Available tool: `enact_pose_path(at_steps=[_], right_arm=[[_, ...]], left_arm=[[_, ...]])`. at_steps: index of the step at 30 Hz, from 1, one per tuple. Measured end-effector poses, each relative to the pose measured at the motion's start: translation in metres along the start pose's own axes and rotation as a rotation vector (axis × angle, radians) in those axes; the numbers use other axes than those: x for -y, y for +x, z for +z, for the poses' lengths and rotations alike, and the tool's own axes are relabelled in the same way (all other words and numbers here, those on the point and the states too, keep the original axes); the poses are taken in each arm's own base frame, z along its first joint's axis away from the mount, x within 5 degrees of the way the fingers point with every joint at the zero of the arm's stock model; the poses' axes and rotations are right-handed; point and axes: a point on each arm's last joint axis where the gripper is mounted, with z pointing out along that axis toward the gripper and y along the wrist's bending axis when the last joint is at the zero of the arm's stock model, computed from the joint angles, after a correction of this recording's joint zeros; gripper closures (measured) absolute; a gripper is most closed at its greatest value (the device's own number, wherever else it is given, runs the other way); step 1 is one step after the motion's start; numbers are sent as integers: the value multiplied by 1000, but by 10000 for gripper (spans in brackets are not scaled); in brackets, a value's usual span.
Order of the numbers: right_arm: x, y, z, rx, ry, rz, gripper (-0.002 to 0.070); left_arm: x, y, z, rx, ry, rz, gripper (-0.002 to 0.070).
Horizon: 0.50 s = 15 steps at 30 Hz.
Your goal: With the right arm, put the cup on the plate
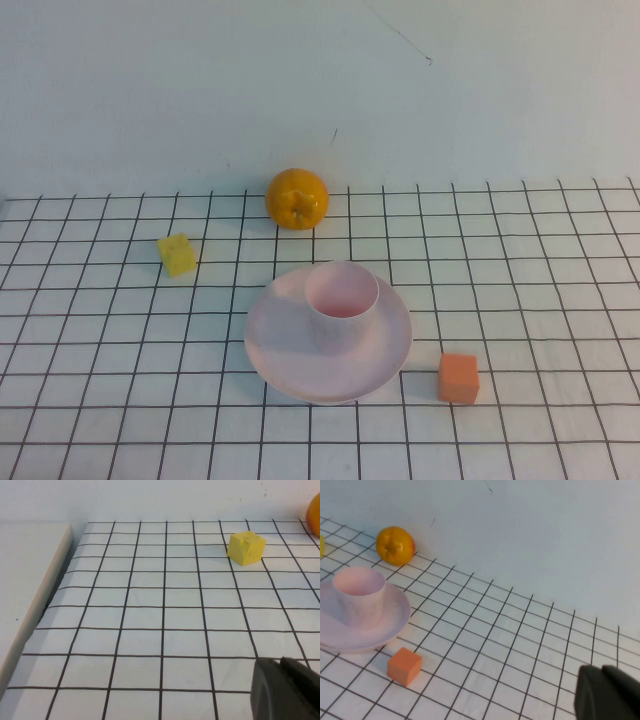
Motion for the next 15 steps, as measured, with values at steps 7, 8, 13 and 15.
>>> enact_pose_path(at_steps=[7, 8, 13, 15], right_arm=[[-8, 46, -13, 72, 2, 22, 678], [-9, 50, -14, 71, -1, 26, 678], [-11, 57, -18, 76, -11, 44, 678], [-11, 56, -18, 79, -10, 44, 678]], left_arm=[[0, 0, 0, 0, 0, 0, 678], [0, 0, 0, 0, 0, 0, 678], [0, 0, 0, 0, 0, 0, 678], [0, 0, 0, 0, 0, 0, 678]])
